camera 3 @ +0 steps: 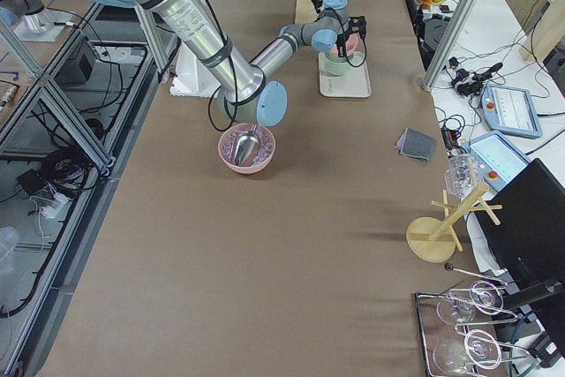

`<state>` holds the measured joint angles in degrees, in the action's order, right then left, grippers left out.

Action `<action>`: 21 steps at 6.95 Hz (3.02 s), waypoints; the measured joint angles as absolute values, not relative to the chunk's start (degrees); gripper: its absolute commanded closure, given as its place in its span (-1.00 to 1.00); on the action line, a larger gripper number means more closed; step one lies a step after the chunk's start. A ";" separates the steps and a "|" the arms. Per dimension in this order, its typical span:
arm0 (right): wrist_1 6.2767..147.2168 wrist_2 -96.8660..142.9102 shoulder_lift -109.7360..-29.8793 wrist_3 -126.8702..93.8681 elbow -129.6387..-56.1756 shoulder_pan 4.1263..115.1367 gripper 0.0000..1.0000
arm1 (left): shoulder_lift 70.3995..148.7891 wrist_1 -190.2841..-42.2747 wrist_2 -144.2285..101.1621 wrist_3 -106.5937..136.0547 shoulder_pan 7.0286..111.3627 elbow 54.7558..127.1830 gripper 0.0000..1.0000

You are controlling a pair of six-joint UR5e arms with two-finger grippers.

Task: Stack pink bowl on green and place spoon
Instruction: 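Lower the pink bowl onto the green bowls with the right gripper, then open and withdraw the right gripper while the left carries the spoon over, then lower the white spoon into the pink bowl with the left gripper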

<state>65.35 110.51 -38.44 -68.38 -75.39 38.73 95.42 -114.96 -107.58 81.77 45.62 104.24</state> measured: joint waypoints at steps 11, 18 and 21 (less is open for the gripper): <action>64.05 107.72 -37.69 -68.46 -72.67 37.50 -1.00 | 95.53 -115.05 -107.64 81.77 45.66 104.09 1.00; 64.71 123.21 -47.43 -63.33 -81.62 50.28 -1.00 | 120.42 -103.17 -114.95 97.33 45.23 104.55 1.00; 64.75 126.14 -51.97 -55.99 -82.58 54.55 -1.00 | 128.07 -102.85 -114.40 99.79 41.01 98.25 1.00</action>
<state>64.75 126.14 -51.97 -55.99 -82.58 54.55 128.07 -102.85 -114.40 99.79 41.01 98.25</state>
